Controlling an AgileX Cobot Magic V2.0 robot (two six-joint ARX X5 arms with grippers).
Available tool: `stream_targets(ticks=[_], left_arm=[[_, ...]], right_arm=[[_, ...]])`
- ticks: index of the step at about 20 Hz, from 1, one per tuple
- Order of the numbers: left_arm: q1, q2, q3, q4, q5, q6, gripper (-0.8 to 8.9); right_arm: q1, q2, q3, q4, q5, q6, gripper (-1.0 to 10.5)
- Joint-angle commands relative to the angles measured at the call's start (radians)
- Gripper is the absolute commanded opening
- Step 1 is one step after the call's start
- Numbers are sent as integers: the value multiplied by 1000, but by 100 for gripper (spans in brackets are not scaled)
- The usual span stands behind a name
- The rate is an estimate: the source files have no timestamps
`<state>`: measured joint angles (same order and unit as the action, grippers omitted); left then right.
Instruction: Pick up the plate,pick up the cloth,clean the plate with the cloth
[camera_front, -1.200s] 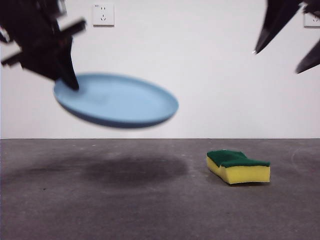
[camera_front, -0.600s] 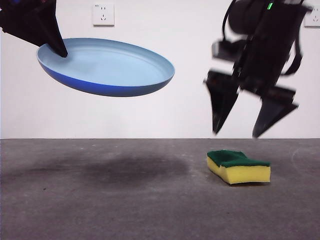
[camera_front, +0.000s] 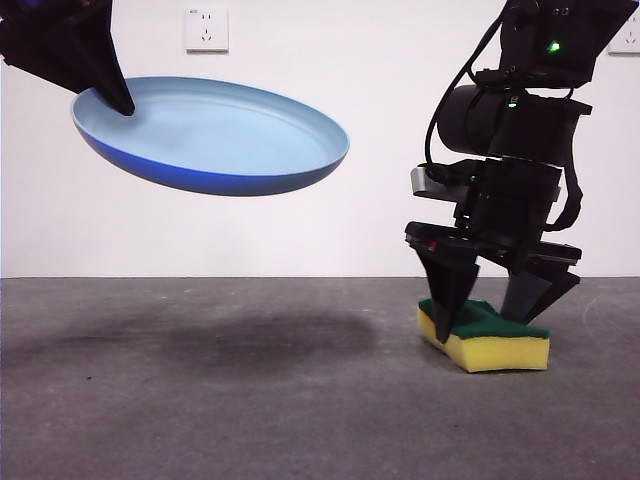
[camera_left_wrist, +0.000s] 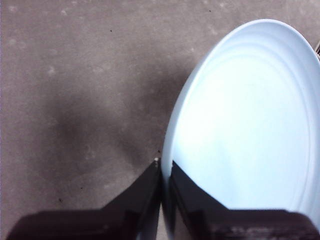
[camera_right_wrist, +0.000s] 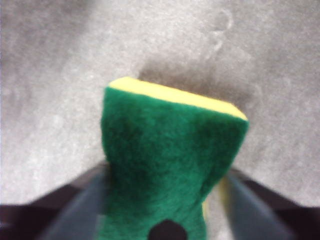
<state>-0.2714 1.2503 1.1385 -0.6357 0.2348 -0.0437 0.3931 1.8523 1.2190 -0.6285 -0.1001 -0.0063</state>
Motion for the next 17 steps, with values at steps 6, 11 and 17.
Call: stream_targets(ticks=[6, 11, 17], left_arm=[[-4, 3, -6, 6, -69, 19, -7], [-4, 37, -6, 6, -101, 19, -7], [-49, 65, -6, 7, 43, -9, -7]], right_arm=[[2, -9, 5, -5, -17, 32, -16], [42, -229, 7, -3, -214, 83, -16], [150, -441, 7, 170, -207, 129, -17]])
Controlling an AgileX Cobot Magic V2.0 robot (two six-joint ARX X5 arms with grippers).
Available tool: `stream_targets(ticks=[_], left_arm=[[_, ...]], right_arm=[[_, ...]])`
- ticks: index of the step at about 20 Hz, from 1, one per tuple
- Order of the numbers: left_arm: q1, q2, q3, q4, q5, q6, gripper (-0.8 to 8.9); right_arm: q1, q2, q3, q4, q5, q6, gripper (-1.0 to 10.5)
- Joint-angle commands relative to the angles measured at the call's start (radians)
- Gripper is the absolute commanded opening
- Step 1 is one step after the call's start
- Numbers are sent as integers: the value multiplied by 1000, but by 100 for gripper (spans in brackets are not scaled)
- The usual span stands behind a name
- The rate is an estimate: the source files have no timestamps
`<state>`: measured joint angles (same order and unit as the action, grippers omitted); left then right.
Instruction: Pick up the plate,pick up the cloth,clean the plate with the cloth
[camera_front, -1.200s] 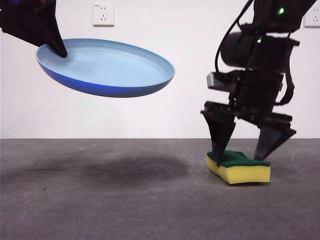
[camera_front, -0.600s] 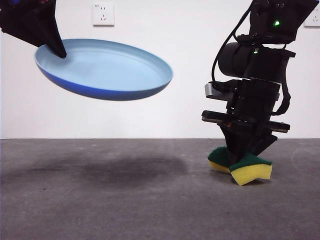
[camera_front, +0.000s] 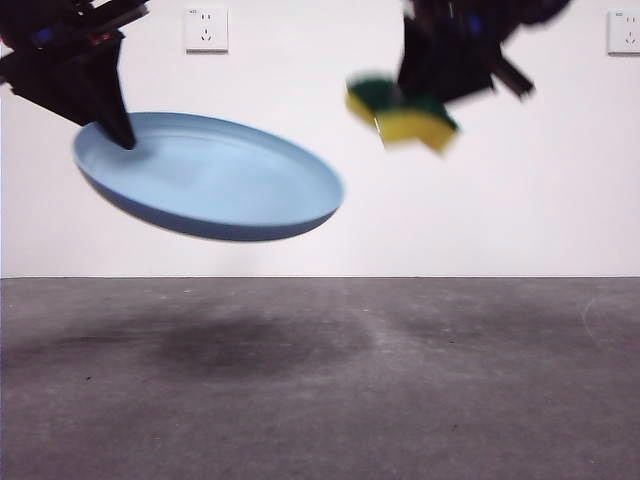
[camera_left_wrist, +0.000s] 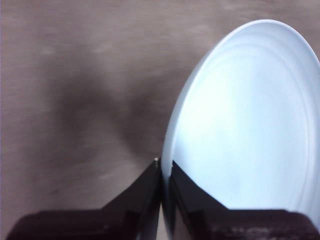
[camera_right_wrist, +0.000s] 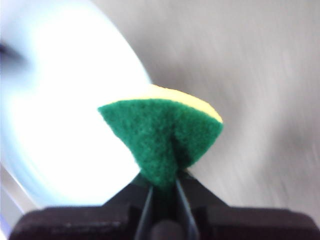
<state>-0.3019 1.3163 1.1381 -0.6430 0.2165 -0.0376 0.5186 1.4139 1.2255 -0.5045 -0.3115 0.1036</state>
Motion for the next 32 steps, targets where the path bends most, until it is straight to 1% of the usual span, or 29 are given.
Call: stream_targets(ticks=[1, 2, 4, 5, 8, 10, 13, 16, 18, 20, 22, 24, 25, 27, 29, 32], left_arm=[[-32, -1, -6, 16, 96, -17, -7], [-43, -1, -6, 15, 119, -22, -7], [-69, -1, -6, 14, 133, -32, -7], [-83, -1, -6, 19, 133, -42, -7], [-114, -2, -6, 48, 137, -68, -7], [-126, -2, -6, 88, 158, -76, -7], [-129, -1, -6, 164, 153, -125, -7], [-121, -1, -6, 221, 143, -129, -7], [-101, -1, -6, 221, 111, -136, -7], [-86, -2, -6, 186, 110, -135, -7], [-76, -2, -6, 115, 110, -108, -7], [-76, -2, -6, 39, 104, -61, -7], [-76, -2, -6, 8, 107, -58, -7], [-79, -2, -6, -29, 138, -35, -7], [-79, -2, -6, -56, 192, -13, -7], [-79, -2, -6, -61, 272, -10, -7]], right_arm=[[38, -3, 0, 77, 5, 21, -17], [45, 0, 0, 90, 17, 23, -17], [69, 20, 0, 97, 93, 26, -17], [88, 39, 0, 104, 117, 27, -16], [121, 87, 0, 143, 120, 42, -16], [164, 129, 0, 177, 119, 62, -16], [233, 172, 0, 180, 101, 72, -16], [301, 179, 0, 126, 106, 71, -16], [330, 179, 0, 42, 114, 52, -16], [330, 176, 0, -68, 195, 24, -16], [327, 175, 0, -183, 364, -5, -16], [305, 171, 0, -231, 535, -19, -16], [292, 167, 0, -227, 583, -19, -16], [277, 164, 0, -195, 612, -19, -16], [259, 164, 0, -123, 603, -16, -16], [241, 164, 0, 7, 598, -8, -16]])
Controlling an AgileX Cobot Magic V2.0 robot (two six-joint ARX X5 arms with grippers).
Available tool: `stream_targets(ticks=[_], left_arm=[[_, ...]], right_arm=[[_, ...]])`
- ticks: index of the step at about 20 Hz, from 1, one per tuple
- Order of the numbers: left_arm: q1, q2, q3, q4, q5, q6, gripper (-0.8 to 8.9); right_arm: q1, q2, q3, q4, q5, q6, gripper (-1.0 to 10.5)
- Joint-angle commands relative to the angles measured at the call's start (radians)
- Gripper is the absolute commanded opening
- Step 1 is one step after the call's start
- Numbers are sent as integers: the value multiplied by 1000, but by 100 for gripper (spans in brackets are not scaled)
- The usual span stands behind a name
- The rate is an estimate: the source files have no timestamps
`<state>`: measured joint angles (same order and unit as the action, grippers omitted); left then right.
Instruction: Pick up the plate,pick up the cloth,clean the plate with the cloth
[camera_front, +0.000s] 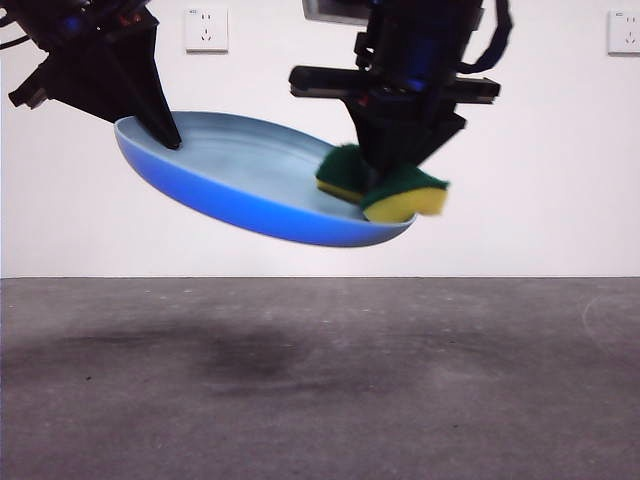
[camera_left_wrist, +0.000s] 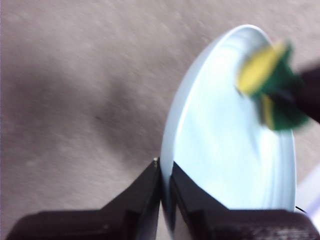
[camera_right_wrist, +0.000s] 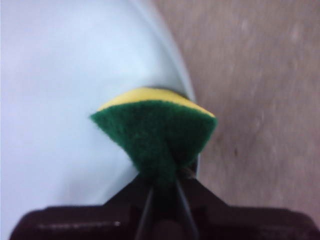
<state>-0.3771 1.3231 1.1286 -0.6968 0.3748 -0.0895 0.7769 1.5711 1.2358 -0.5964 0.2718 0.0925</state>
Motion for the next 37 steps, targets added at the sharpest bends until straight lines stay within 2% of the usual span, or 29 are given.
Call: stream_targets(ticks=[1, 3, 6, 9, 11, 12, 15, 16, 17, 20, 22, 25, 31, 37], left_arm=[[-3, -8, 4, -4, 136, 42, -7], [-3, -8, 4, 4, 158, 42, -7], [-3, -8, 4, 34, 154, 40, -7], [-2, -8, 4, 115, 146, 26, -7], [-1, -8, 4, 183, 87, -16, -7], [-1, -8, 4, 215, 51, -27, -7], [-1, -8, 4, 255, 19, -46, -7], [-1, -8, 4, 250, 20, -46, -7], [-1, -8, 4, 240, 19, -45, -7], [-2, -8, 4, 177, 19, -29, -7], [-2, -8, 4, 145, 12, 5, -7], [-3, -8, 4, 103, -55, 39, -7], [-2, 19, 4, 49, -286, 95, -7], [10, 112, 4, 77, -358, 105, -7]], right_arm=[[-18, 6, -10, 139, 11, 14, -16], [-18, 6, -10, 217, -47, 37, -16], [-17, 7, -10, 303, -267, 77, -16], [-10, 7, -10, 322, -459, 94, -17], [9, 7, -10, 274, -528, 93, -16], [18, 7, -10, 238, -537, 92, -16], [26, 7, -10, 66, -517, 23, -17], [26, 7, -10, 12, -473, 4, -16], [23, 7, -10, -38, -386, -7, -16], [8, -1, -10, -90, -23, -8, -16], [2, -13, -10, -71, 62, -8, -16], [1, -54, -10, 2, 69, -17, -16], [3, -206, -10, 187, 68, -16, -16], [3, -364, -10, 220, 69, -15, -17]])
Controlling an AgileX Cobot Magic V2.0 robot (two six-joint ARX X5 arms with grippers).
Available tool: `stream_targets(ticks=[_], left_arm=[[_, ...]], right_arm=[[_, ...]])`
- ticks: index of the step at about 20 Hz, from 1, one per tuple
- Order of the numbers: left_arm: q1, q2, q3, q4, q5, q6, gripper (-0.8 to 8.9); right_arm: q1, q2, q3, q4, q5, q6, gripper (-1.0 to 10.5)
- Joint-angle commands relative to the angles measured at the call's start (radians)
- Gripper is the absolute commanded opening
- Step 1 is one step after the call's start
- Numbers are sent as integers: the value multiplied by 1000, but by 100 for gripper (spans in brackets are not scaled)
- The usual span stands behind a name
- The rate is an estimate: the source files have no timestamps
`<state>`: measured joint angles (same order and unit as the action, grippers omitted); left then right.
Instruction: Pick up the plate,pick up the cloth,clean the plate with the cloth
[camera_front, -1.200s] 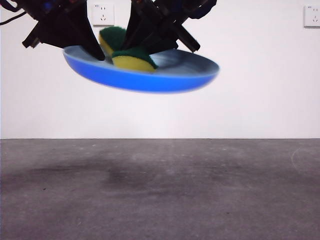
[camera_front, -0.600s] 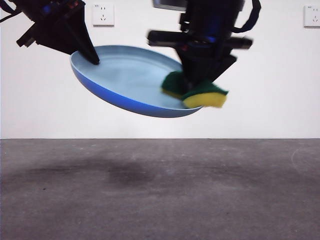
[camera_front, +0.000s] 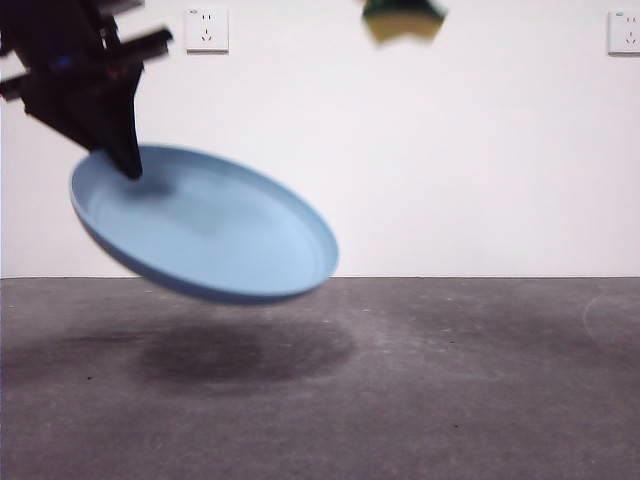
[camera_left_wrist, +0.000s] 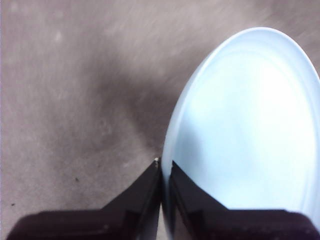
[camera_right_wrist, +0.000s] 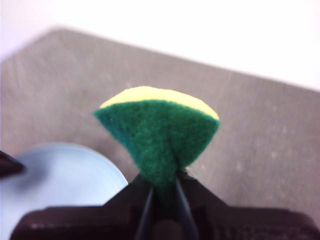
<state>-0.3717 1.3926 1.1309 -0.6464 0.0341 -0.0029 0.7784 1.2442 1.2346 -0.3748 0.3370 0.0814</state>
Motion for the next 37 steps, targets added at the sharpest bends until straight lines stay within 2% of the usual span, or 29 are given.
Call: stream_targets(ticks=[1, 7, 16, 18, 20, 22, 30, 37], left_arm=[[5, 67, 2, 42, -31, 23, -7], [20, 211, 2, 117, -86, 27, -7], [54, 360, 2, 168, -85, 27, 8], [60, 370, 2, 165, -81, 27, 105], [60, 369, 2, 163, -82, 26, 324], [60, 364, 2, 143, -80, 13, 474], [34, 322, 2, 8, -24, -24, 479], [-29, 131, 2, -37, -26, -51, 475]], right_arm=[[2, -57, -8, -3, 4, -4, -16], [2, -175, -8, -50, 4, -4, -17], [1, -230, -8, -229, 6, 0, -16], [1, -229, -8, -259, 6, 0, -17], [1, -220, -8, -272, 6, 0, -17], [0, -209, -8, -279, 5, 0, -17], [-33, -86, -8, -319, 2, 19, -16], [-95, 146, -8, -333, -3, 23, -16]])
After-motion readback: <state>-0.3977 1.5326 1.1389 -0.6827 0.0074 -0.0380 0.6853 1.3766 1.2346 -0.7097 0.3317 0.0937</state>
